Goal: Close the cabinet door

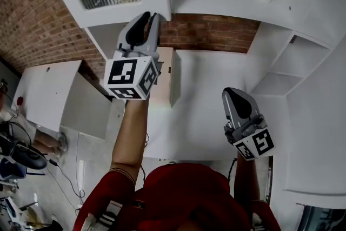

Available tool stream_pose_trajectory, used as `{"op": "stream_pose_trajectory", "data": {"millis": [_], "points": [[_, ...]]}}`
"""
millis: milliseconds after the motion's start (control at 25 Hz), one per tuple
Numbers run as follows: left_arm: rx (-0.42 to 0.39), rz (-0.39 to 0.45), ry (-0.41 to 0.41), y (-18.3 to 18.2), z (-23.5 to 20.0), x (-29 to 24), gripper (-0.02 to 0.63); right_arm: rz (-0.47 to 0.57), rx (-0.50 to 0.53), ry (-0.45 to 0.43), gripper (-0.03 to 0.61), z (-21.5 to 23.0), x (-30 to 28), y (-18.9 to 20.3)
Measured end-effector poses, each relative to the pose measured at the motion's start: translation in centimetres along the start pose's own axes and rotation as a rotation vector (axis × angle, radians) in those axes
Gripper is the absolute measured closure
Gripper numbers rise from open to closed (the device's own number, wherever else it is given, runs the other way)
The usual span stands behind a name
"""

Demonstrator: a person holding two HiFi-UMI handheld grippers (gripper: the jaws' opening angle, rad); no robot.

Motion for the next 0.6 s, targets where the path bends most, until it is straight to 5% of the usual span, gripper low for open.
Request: {"op": "stream_pose_trajectory", "data": {"millis": [600], "points": [[-0.006, -0.011, -0.007, 0.6, -0.6, -1.6, 0.545, -0.005, -0.025, 0.002, 0.565, 0.2, -0.4, 0.9]]}}
Point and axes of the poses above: the fingertips, and each gripper's own axes: x backward along the fingers, z to its right, y out of its underside, the point moved 9 cm from there along x, backward along the fingers, and after that the axes turned 7 degrees about x, right-handed, at the moved point
